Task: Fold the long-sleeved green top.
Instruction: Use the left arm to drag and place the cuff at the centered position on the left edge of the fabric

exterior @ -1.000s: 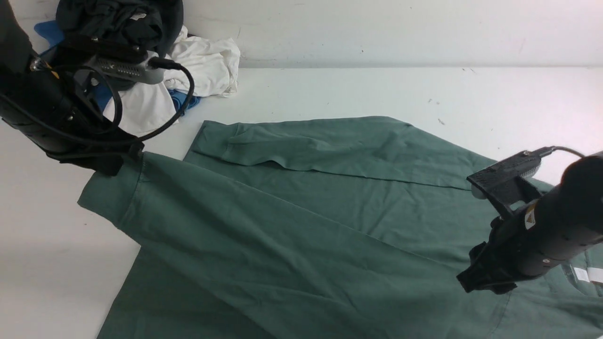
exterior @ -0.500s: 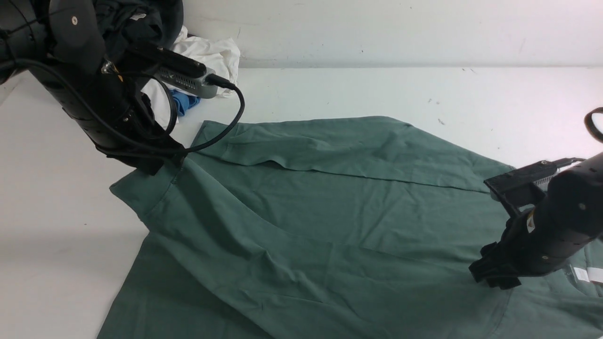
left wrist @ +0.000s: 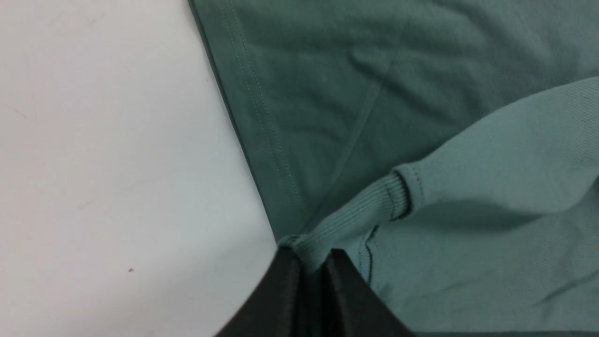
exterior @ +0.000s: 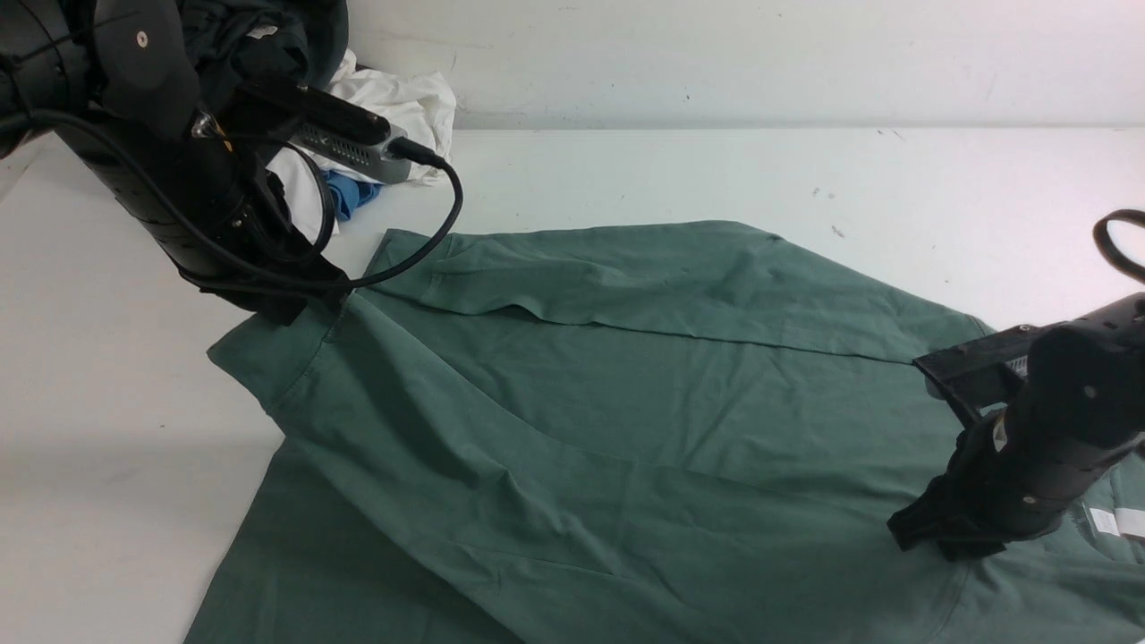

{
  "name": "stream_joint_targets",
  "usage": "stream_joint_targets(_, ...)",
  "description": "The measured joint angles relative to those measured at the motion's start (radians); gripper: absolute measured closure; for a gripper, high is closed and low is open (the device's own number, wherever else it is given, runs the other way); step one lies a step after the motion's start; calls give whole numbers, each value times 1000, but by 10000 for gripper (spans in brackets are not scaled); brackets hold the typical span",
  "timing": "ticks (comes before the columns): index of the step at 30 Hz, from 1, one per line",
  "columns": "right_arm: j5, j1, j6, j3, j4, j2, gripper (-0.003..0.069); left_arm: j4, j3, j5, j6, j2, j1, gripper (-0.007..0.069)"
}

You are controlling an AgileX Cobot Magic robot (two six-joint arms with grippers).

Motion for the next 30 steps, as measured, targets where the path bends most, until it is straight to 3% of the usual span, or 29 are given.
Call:
stream_joint_targets(5, 52, 0, 0, 0, -1, -43, 656, 0, 0, -4, 0, 0, 0, 599)
stream_joint_targets(18, 206, 0, 131, 0, -155, -170, 661, -2, -122, -39, -18, 58, 0, 599)
stream_joint_targets(30, 179, 0, 150, 0, -163, -170, 661, -13, -237, -5, -28, 286, 0, 599)
